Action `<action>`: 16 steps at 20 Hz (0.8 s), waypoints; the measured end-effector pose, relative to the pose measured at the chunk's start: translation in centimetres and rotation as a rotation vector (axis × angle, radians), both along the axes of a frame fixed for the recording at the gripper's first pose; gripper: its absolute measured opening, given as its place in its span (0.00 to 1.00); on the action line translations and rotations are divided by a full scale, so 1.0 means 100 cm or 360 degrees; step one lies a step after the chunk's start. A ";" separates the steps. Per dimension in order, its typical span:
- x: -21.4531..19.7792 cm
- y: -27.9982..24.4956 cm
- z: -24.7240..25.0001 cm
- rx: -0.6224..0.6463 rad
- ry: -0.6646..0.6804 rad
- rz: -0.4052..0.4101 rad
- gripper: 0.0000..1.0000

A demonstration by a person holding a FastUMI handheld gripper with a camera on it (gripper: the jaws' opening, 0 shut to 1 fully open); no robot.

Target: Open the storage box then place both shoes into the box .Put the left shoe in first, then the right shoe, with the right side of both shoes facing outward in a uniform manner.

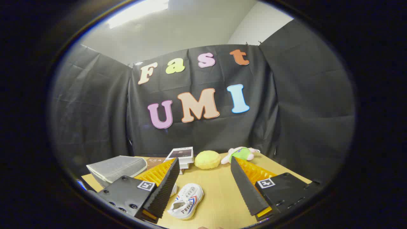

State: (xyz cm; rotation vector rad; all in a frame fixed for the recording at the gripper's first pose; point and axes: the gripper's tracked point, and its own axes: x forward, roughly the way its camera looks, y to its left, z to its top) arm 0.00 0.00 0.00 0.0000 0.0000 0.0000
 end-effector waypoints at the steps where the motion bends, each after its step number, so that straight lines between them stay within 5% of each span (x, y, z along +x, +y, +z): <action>1: 0.001 0.001 0.000 0.0000 -0.0003 -0.0002 1.00; 16: 0.017 -0.013 -0.026 0.0038 0.0081 -0.0080 1.00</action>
